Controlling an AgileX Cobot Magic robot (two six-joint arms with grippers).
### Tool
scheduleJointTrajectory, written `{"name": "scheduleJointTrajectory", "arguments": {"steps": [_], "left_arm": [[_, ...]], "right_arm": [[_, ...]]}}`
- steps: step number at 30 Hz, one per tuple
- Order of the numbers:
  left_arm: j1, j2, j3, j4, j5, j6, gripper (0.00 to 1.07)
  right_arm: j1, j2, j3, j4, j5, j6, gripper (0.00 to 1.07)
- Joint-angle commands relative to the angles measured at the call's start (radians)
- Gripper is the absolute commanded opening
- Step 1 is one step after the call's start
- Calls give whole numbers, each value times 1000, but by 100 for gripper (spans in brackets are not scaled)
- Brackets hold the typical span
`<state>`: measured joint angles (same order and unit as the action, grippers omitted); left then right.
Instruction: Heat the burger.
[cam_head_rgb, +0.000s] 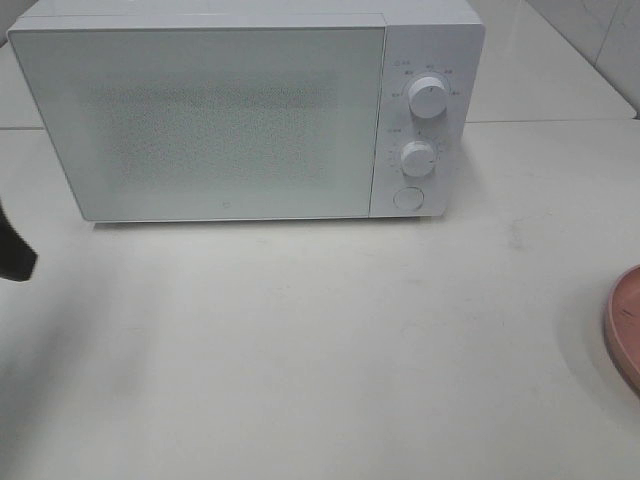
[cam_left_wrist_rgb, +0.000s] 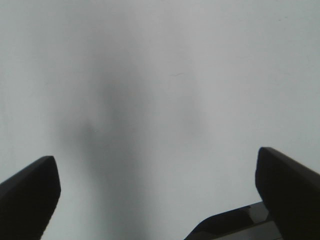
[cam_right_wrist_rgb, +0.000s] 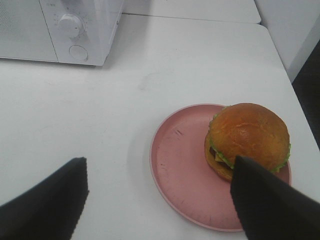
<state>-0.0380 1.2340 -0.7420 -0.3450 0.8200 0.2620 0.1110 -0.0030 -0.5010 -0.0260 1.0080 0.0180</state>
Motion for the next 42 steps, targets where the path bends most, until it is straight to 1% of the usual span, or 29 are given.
{"name": "scheduleJointTrajectory", "arguments": {"steps": [1, 2, 4, 5, 6, 7, 9, 10, 12, 13, 14, 16, 17, 19, 21, 22, 23, 25, 26, 27, 30, 32, 33, 34, 36, 38, 39, 41, 42], "left_arm": [[70, -51, 2, 37, 70, -16, 99], [129, -99, 2, 46, 110, -28, 99], [145, -125, 2, 47, 122, -40, 99], [168, -172, 2, 50, 140, -53, 99], [173, -197, 2, 53, 151, -54, 99], [173, -197, 2, 53, 151, -54, 99], [173, -269, 3, 85, 187, -54, 99], [173, -269, 3, 85, 187, -54, 99], [173, -349, 25, 102, 210, -65, 99], [173, -349, 25, 102, 210, -65, 99], [173, -399, 52, 112, 213, -66, 99], [173, -423, 69, 114, 215, -68, 99], [173, -484, 104, 114, 215, -70, 99], [173, -515, 118, 115, 215, -71, 99], [173, -602, 160, 129, 217, -96, 99], [173, -602, 160, 129, 217, -96, 99], [173, -657, 182, 150, 223, -118, 99], [173, -687, 191, 162, 225, -129, 99], [173, -741, 206, 181, 230, -152, 99], [173, -798, 208, 204, 240, -167, 99], [173, -826, 211, 211, 243, -173, 99], [173, -903, 226, 215, 256, -183, 99], [173, -953, 225, 216, 256, -184, 99], [173, -953, 225, 216, 256, -184, 99], [173, -1037, 225, 217, 256, -184, 99], [173, -1059, 225, 217, 255, -184, 99], [173, -1108, 225, 217, 255, -184, 99], [173, -1134, 225, 217, 255, -184, 99], [173, -1183, 225, 217, 255, -184, 99]], "right_arm": [[-6, -33, 3, -5, -13, 1, 76], [-6, -33, 3, -5, -13, 1, 76], [-6, -33, 3, -5, -13, 1, 76], [-6, -33, 3, -5, -13, 1, 76], [-6, -33, 3, -5, -13, 1, 76], [-6, -33, 3, -5, -13, 1, 76], [-6, -33, 3, -5, -13, 1, 76], [-6, -33, 3, -5, -13, 1, 76], [-6, -33, 3, -5, -13, 1, 76], [-6, -33, 3, -5, -13, 1, 76], [-6, -33, 3, -5, -13, 1, 76], [-6, -33, 3, -5, -13, 1, 76], [-6, -33, 3, -5, -13, 1, 76], [-6, -33, 3, -5, -13, 1, 76], [-6, -33, 3, -5, -13, 1, 76], [-6, -33, 3, -5, -13, 1, 76], [-6, -33, 3, -5, -13, 1, 76], [-6, -33, 3, -5, -13, 1, 76], [-6, -33, 3, -5, -13, 1, 76], [-6, -33, 3, -5, -13, 1, 76], [-6, -33, 3, -5, -13, 1, 76], [-6, -33, 3, -5, -13, 1, 76], [-6, -33, 3, -5, -13, 1, 76], [-6, -33, 3, -5, -13, 1, 76], [-6, -33, 3, -5, -13, 1, 76], [-6, -33, 3, -5, -13, 1, 76], [-6, -33, 3, -5, -13, 1, 76], [-6, -33, 3, -5, -13, 1, 76], [-6, -33, 3, -5, -13, 1, 76]]}}
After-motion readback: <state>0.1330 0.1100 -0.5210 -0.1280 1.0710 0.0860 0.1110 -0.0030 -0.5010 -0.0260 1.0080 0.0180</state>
